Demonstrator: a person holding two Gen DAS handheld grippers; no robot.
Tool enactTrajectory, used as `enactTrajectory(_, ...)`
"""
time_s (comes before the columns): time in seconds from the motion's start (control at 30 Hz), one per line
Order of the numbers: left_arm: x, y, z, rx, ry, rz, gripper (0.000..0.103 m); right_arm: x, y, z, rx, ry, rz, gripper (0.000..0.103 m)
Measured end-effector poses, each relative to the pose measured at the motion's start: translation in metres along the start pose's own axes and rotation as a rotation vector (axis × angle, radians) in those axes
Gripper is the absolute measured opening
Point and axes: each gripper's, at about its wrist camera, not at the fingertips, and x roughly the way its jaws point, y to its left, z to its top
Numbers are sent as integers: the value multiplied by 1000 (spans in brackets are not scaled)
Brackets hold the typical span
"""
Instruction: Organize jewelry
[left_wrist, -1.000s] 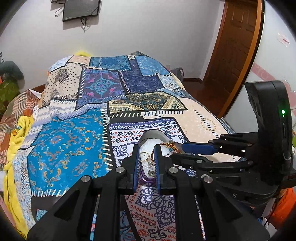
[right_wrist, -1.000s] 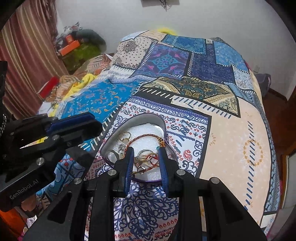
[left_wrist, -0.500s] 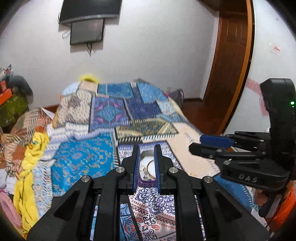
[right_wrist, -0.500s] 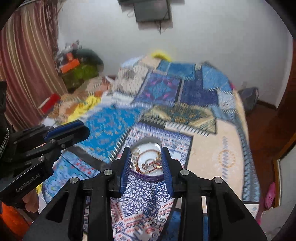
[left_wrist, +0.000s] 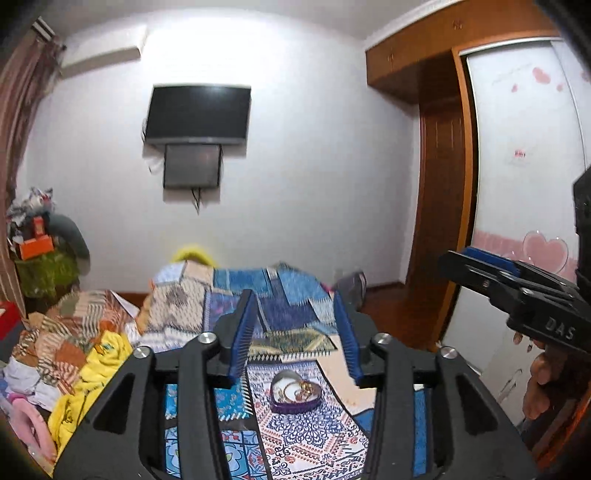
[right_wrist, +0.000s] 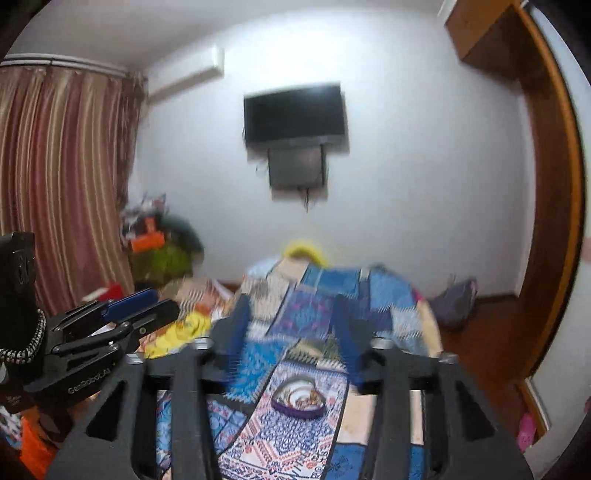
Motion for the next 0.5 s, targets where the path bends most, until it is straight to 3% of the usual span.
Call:
enactTrajectory(0.07, -11, -2, -1, -3, -27, 21, 71, -13, 7, -2, -17, -51, -48, 71)
enactTrajectory(0.17, -24, -2, -5, -26, -59, 63, 97, -19, 13, -8, -25, -81, -106, 83)
enactTrajectory(0.33, -30, 1, -9, -50, -59, 87, 101, -20, 18, -14, -25, -96, -183, 103)
enactTrajectory(0.5, -35, 0, -14, -44, -48, 119, 101, -18, 17, -12, -7, -75, -192, 103)
